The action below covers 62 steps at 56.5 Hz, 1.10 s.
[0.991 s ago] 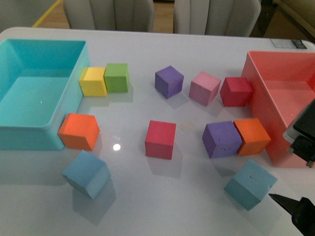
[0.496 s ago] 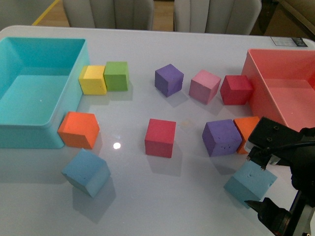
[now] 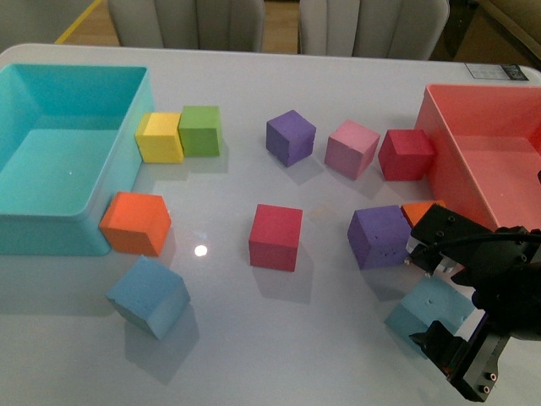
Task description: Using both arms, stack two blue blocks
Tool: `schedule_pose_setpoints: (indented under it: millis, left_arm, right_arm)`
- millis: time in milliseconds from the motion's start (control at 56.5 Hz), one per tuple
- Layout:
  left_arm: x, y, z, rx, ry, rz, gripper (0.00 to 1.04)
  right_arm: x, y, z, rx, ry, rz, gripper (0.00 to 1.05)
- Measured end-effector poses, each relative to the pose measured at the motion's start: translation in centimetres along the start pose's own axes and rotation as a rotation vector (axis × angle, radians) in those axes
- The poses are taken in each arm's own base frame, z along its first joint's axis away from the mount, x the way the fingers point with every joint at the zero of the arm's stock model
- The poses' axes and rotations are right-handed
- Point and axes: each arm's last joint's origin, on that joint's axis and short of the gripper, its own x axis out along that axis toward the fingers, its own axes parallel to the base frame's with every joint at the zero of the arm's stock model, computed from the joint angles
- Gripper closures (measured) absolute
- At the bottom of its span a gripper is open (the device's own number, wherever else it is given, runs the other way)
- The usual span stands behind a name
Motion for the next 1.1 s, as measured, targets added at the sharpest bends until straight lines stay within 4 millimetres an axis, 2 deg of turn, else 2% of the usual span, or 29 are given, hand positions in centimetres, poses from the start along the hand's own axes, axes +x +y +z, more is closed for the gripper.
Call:
schedule_pose_setpoints:
  millis: [496,779,938,1097]
  left_arm:
    - [0.0,0.0,0.0,0.000,0.000,0.000,0.09]
    - [0.0,0.0,0.0,0.000,0.000,0.000,0.09]
    - [0.0,0.0,0.0,0.000,0.000,0.000,0.09]
    - [0.0,0.0,0.0,0.000,0.000,0.000,0.09]
  right_arm:
    - [2.5,0.2,-0.1,0.005,0.050,0.025,0.10]
    - [2.4,0.2,-0.1,0.003,0.051,0.017,0.47]
    - [1.5,0.5,-0.3,-0.003,0.044,0.015,0.52]
    - [-1.1,0.6,0.3,-0.024,-0.010,0.020,0.55]
